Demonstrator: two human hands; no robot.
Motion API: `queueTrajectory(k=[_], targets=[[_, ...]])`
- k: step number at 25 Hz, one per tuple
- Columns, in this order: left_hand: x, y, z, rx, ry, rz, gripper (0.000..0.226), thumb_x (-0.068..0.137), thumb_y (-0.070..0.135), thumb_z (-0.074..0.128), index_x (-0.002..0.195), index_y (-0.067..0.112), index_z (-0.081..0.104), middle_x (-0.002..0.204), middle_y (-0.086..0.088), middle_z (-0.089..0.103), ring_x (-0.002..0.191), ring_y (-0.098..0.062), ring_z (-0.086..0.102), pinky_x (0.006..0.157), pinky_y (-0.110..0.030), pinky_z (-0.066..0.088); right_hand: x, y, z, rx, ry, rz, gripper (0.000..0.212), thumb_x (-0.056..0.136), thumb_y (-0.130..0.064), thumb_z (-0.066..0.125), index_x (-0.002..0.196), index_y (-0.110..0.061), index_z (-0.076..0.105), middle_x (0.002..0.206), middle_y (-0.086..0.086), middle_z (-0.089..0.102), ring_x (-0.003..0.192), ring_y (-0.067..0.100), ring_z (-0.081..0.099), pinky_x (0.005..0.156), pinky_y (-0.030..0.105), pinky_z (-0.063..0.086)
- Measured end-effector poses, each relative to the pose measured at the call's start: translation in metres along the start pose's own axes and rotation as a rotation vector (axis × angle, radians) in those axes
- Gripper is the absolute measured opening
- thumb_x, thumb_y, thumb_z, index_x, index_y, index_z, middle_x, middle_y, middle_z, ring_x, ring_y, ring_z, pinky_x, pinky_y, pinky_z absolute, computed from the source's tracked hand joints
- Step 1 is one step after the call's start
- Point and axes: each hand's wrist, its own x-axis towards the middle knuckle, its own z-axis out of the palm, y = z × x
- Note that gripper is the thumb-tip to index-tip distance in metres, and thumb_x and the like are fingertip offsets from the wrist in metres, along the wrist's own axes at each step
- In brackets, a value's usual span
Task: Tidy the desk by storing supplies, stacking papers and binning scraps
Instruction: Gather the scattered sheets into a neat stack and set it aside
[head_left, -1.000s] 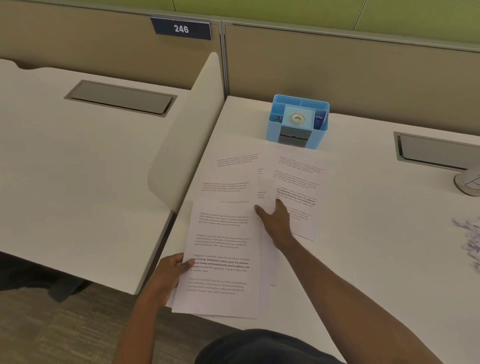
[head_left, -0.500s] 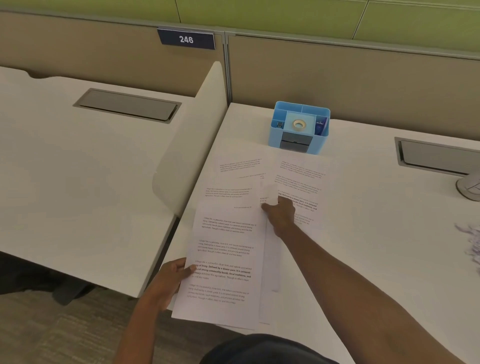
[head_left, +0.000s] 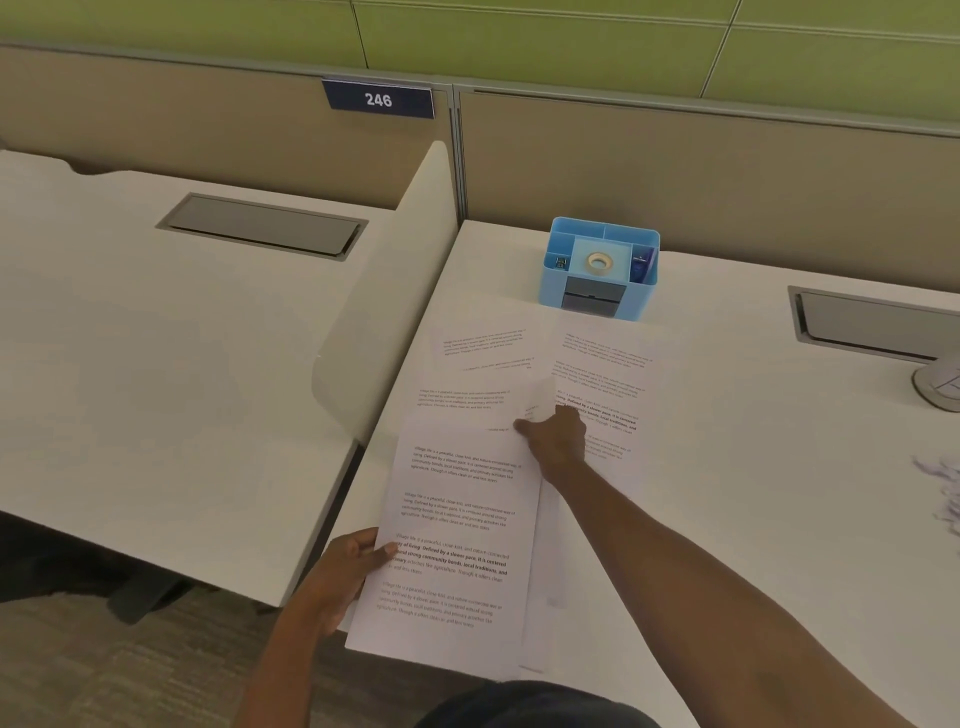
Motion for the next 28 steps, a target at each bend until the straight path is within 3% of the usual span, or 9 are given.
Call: queueTrajectory(k=[6,11,14,16,18,20,22,25,28], targets=[[0.002,0.000,-0.005,-0.075,0.017,0.030,0.033,0.099,0.013,0.068,0.132,0.011,0.071,0.125,-0.015,0.078,0.115,-0.034,0.075,0.102,-0.052,0.058,0.020,0.012,-0.044,0.168,-0.107,0.039,0.038,0.070,-0.011,0.089,0.105,-0.004,0.076,0.100,0.011,0.077,0.089,0.029,0.074,0.082,0.045,0.062],[0.016,0.011,-0.001,-0.127,0.075,0.089,0.030,0.102,0.014,0.065,0.132,0.012,0.071,0.125,-0.013,0.078,0.116,-0.035,0.075,0.103,-0.055,0.057,0.025,0.024,-0.089,0.207,-0.132,0.070,0.023,0.084,-0.009,0.077,0.106,-0.004,0.072,0.099,0.011,0.075,0.075,0.023,0.071,0.048,0.021,0.051],[0.025,0.017,0.008,-0.117,0.107,0.111,0.026,0.103,0.013,0.065,0.128,0.012,0.073,0.121,-0.012,0.080,0.110,-0.032,0.077,0.095,-0.049,0.059,0.018,0.039,-0.089,0.228,-0.131,0.066,0.046,0.059,-0.014,0.093,0.101,-0.011,0.074,0.098,0.008,0.077,0.085,0.029,0.075,0.068,0.039,0.063],[0.030,0.020,0.014,-0.125,0.126,0.122,0.025,0.103,0.012,0.065,0.127,0.011,0.074,0.119,-0.011,0.080,0.109,-0.031,0.077,0.091,-0.046,0.060,0.018,0.049,-0.086,0.215,-0.064,0.052,0.039,0.061,-0.011,0.088,0.097,-0.013,0.074,0.098,0.007,0.077,0.088,0.030,0.074,0.080,0.049,0.062],[0.036,0.020,0.018,-0.133,0.151,0.125,0.025,0.103,0.011,0.066,0.127,0.011,0.074,0.119,-0.011,0.080,0.111,-0.033,0.076,0.090,-0.046,0.059,0.016,0.055,-0.087,0.288,-0.005,0.078,0.031,0.068,-0.015,0.083,0.097,-0.014,0.072,0.099,0.007,0.075,0.088,0.029,0.073,0.082,0.046,0.062],[0.041,0.020,0.022,-0.141,0.177,0.126,0.025,0.103,0.010,0.067,0.126,0.012,0.074,0.119,-0.011,0.080,0.110,-0.034,0.076,0.088,-0.045,0.059,0.005,0.059,-0.086,0.305,-0.053,0.076,0.039,0.066,-0.020,0.088,0.100,-0.015,0.069,0.100,0.006,0.076,0.088,0.027,0.074,0.080,0.044,0.062],[0.045,0.020,0.027,-0.147,0.191,0.126,0.024,0.103,0.009,0.066,0.125,0.012,0.075,0.116,-0.010,0.081,0.108,-0.033,0.076,0.086,-0.043,0.060,-0.010,0.070,-0.082,0.174,-0.102,0.009,0.044,0.066,-0.014,0.088,0.105,-0.016,0.068,0.103,0.004,0.075,0.089,0.023,0.074,0.080,0.040,0.063],[0.049,0.022,0.035,-0.136,0.193,0.123,0.022,0.103,0.008,0.066,0.123,0.013,0.076,0.116,-0.010,0.081,0.109,-0.034,0.075,0.089,-0.045,0.059,-0.023,0.082,-0.080,0.069,-0.115,-0.068,0.042,0.078,-0.001,0.077,0.116,-0.014,0.068,0.110,0.001,0.073,0.089,0.012,0.070,0.071,0.022,0.059],[0.053,0.025,0.039,-0.133,0.197,0.124,0.022,0.104,0.008,0.066,0.122,0.014,0.076,0.115,-0.008,0.082,0.108,-0.033,0.076,0.089,-0.045,0.059,-0.019,0.077,-0.101,0.021,-0.036,-0.125,0.044,0.079,-0.008,0.076,0.123,-0.012,0.068,0.114,0.007,0.074,0.096,0.020,0.072,0.080,0.027,0.059]])
